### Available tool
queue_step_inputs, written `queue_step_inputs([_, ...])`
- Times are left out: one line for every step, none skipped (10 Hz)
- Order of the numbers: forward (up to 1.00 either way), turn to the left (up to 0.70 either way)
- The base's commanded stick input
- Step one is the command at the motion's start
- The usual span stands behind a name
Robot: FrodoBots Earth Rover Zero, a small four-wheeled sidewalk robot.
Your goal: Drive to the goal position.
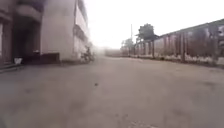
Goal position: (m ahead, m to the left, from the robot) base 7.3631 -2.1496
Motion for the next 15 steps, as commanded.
queue_step_inputs([0.5, 0.0])
queue_step_inputs([0.5, 0.0])
queue_step_inputs([0.5, 0.0])
queue_step_inputs([0.5, 0.0])
queue_step_inputs([0.5, 0.0])
queue_step_inputs([0.5, 0.0])
queue_step_inputs([0.5, 0.0])
queue_step_inputs([0.5, 0.0])
queue_step_inputs([0.5, 0.0])
queue_step_inputs([0.5, 0.0])
queue_step_inputs([0.5, 0.0])
queue_step_inputs([0.5, 0.0])
queue_step_inputs([0.5, 0.0])
queue_step_inputs([0.5, 0.0])
queue_step_inputs([0.5, 0.0])
